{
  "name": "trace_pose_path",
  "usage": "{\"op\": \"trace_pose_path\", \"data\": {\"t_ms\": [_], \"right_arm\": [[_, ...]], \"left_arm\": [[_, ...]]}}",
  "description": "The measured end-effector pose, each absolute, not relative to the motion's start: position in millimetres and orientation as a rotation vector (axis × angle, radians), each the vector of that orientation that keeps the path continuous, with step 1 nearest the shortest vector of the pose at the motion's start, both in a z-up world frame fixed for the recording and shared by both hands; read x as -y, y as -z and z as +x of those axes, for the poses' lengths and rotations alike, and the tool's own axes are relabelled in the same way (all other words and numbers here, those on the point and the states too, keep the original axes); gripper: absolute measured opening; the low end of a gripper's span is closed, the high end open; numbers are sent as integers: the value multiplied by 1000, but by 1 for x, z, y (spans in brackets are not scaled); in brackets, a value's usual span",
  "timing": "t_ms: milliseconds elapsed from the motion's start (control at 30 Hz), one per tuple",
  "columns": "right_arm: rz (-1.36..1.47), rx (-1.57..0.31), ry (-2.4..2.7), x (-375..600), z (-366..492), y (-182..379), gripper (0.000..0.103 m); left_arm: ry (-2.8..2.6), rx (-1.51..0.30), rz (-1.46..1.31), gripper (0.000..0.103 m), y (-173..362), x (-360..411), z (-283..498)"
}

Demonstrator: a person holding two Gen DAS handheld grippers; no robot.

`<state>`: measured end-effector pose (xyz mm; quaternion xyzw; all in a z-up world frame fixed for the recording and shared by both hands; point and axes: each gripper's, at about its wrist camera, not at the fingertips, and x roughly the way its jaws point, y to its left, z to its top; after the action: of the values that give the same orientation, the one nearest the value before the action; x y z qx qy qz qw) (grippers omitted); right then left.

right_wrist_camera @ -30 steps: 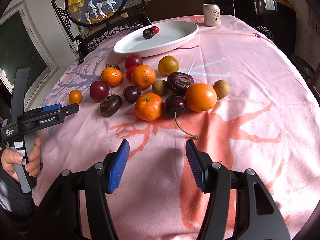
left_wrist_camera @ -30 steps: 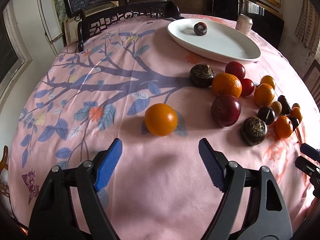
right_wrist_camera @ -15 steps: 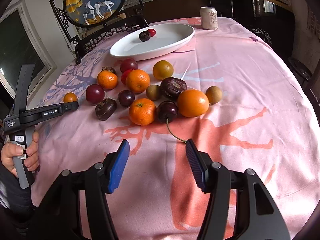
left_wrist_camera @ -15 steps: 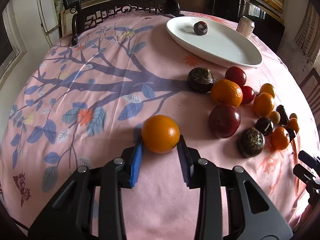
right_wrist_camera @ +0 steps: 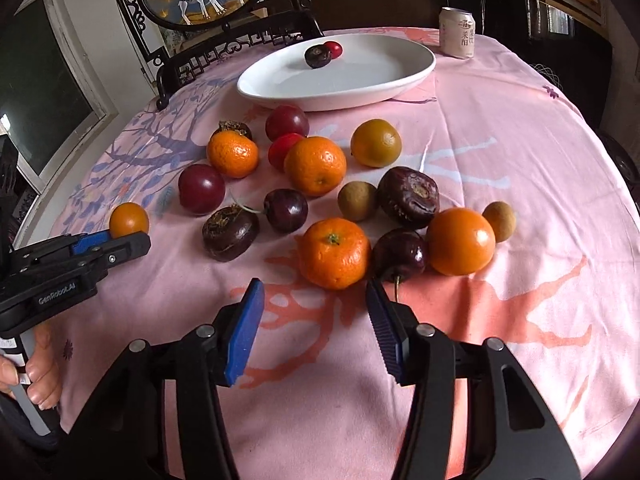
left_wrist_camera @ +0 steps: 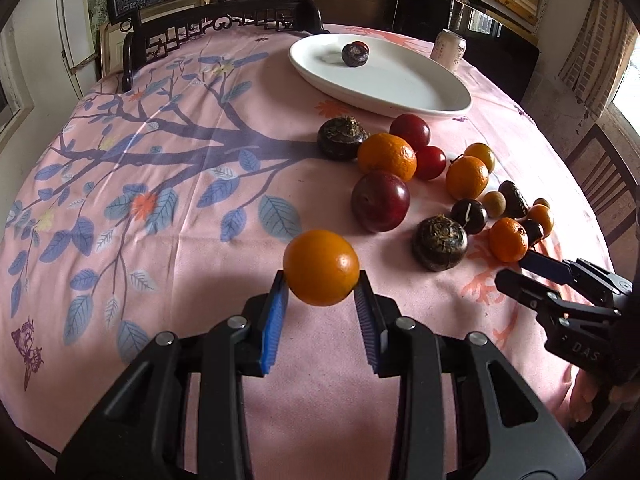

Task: Organize fruits
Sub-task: 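Grasp the tangerine with the left tool while the right tool grasps another tangerine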

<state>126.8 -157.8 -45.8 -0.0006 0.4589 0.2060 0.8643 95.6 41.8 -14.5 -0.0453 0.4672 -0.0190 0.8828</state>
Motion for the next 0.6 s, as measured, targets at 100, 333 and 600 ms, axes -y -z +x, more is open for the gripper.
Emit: {"op": "trace_pose_path", "data": {"t_ms": [100,333,600], "right_arm": [[-46,-944,-401,150,134,46,48],[-81,-930,-374,149,143,47,37],[-37,-857,-454,158,124,18,37]], "left_arm": [[40,-972,-98,34,14,-42,95],[29,-982,-95,34,15,-43,96],[48,-974,-85,34,7,-40,98]]}}
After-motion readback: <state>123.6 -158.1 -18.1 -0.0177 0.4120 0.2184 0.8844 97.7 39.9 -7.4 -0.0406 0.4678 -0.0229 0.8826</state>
